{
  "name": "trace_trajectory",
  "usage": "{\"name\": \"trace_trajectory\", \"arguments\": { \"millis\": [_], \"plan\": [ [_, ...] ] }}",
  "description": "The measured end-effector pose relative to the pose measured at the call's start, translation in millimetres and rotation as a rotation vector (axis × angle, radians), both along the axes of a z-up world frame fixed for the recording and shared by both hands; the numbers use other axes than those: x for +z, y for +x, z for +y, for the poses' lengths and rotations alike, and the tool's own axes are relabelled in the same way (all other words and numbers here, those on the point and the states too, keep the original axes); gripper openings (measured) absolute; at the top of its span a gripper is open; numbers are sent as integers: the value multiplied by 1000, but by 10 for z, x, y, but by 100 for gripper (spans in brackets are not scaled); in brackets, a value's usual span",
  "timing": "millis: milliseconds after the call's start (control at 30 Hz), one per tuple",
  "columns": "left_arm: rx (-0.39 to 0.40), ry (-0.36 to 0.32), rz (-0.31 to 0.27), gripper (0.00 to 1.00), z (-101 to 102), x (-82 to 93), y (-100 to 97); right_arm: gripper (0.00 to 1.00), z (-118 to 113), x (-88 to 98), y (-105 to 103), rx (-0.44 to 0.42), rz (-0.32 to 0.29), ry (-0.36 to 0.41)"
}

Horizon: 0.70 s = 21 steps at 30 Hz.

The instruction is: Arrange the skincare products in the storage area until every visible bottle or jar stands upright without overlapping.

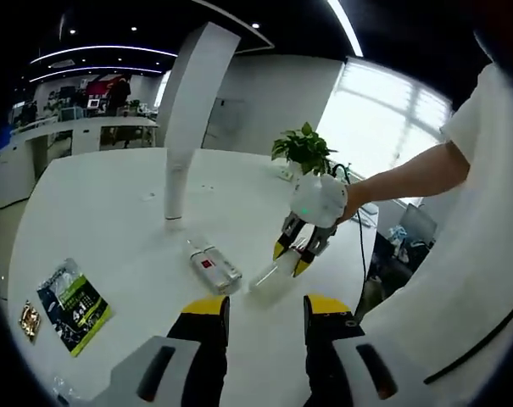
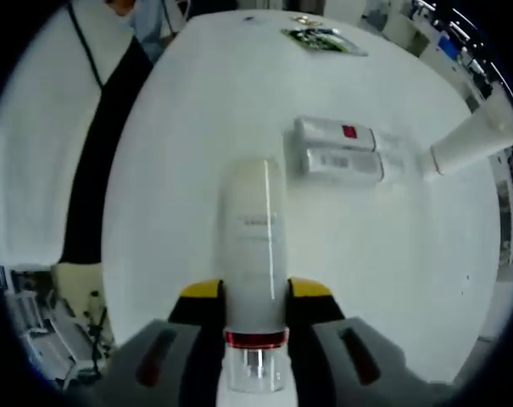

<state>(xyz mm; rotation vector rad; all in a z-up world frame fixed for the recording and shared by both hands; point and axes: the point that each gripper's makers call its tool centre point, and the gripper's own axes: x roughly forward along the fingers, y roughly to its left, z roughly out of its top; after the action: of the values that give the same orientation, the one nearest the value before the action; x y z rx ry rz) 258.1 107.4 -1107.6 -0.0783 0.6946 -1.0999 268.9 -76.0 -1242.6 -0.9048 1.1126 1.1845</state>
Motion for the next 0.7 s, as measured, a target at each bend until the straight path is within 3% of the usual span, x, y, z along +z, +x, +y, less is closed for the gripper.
{"name": "trace_trajectory", "arguments": {
  "millis": [367,600,700],
  "plan": [
    [-27,45,-11,36,-26,-32,-38,25,389,-42,-125,69,-9,59],
    [-9,40,-3,35,-40,-19,-60,25,561,-114,-231,184,-23,60],
    [-39,59,-13,36,-67,-38,-121,25,610,-160,-292,222,-14,53]
  ]
}}
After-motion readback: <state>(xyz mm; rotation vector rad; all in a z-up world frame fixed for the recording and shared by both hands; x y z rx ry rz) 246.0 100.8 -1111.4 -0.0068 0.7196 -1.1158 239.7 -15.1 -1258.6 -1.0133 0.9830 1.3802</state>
